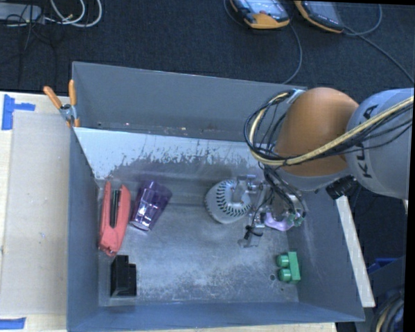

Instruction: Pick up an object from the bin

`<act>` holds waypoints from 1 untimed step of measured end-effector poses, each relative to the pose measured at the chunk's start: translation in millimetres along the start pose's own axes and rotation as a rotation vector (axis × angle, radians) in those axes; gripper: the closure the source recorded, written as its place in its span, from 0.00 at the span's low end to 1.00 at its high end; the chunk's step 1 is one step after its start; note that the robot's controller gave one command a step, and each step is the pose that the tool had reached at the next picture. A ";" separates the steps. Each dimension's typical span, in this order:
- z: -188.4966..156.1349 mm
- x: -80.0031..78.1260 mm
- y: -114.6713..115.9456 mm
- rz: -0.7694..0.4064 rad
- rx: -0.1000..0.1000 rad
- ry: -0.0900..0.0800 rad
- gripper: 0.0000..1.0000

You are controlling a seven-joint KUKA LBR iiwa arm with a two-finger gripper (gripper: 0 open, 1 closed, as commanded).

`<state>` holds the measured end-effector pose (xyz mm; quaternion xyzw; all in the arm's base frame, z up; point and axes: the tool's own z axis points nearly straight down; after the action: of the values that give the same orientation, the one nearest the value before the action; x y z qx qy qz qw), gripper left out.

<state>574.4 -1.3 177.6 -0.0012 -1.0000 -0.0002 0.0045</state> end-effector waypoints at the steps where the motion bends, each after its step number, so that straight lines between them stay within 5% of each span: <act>1: -4.5 -1.5 0.0 0.000 0.000 -0.007 0.00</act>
Offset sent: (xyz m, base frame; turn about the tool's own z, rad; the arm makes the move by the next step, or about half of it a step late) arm 0.0417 -0.1448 -0.1076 0.0623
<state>576.0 -1.4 182.0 -0.0012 -1.0000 -0.0002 0.0007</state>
